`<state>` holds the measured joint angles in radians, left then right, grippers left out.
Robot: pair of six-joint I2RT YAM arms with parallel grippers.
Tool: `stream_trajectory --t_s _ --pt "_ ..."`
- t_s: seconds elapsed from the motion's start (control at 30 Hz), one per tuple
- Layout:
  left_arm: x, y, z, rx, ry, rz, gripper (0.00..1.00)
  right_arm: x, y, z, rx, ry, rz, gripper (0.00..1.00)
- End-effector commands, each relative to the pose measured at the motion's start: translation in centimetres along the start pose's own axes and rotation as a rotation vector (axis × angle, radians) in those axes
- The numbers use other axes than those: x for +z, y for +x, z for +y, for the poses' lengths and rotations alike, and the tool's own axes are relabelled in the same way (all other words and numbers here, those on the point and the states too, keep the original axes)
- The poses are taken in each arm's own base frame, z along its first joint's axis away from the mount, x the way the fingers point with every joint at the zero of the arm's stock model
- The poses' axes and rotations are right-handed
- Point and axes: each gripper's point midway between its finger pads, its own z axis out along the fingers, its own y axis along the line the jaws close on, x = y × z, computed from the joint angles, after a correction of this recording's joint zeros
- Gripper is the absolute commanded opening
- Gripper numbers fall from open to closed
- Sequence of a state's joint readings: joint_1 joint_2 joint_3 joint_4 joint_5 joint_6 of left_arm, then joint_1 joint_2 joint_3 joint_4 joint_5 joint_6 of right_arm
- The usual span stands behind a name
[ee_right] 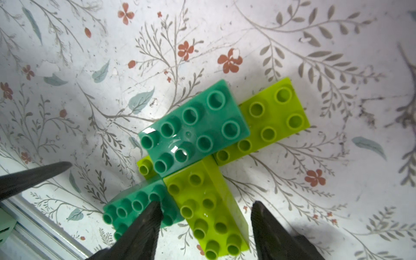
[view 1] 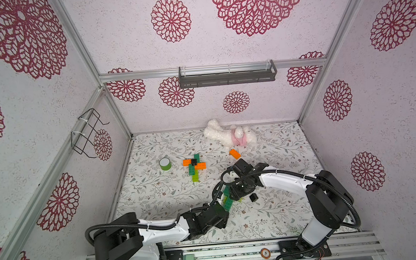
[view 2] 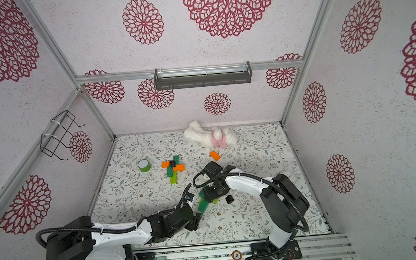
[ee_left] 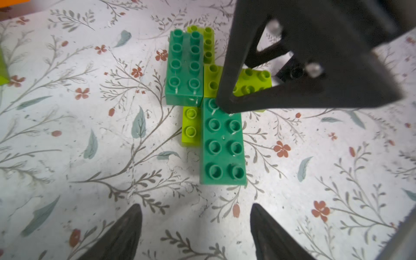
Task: Assemble a small pinwheel with lego
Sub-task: Assemble the lego brick with the lego brick.
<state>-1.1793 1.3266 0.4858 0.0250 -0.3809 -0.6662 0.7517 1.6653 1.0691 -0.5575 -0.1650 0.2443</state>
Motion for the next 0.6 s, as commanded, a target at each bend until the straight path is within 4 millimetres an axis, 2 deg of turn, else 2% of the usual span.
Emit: stream_trajectory --t_s 0.0,0.33,0.47,0.57 --pt "-1.4 -1.7 1.1 -0.069 0.004 -0.079 0.79 1.0 1.7 -1.0 -0.015 0.066 0.079 0.67" --pt "-5.0 -3.0 6.5 -0.273 -0.009 -0.21 0.82 0.9 1.9 -1.6 -0.025 0.125 0.095 0.71" --pt "-6.3 -3.0 8.3 -0.324 -0.031 -0.24 0.84 0.2 1.0 -0.6 -0.024 0.078 0.061 0.72" --pt "-6.9 -3.2 8.9 -0.325 -0.045 -0.24 0.85 -0.6 -0.2 0.1 -0.017 0.054 0.02 0.74"
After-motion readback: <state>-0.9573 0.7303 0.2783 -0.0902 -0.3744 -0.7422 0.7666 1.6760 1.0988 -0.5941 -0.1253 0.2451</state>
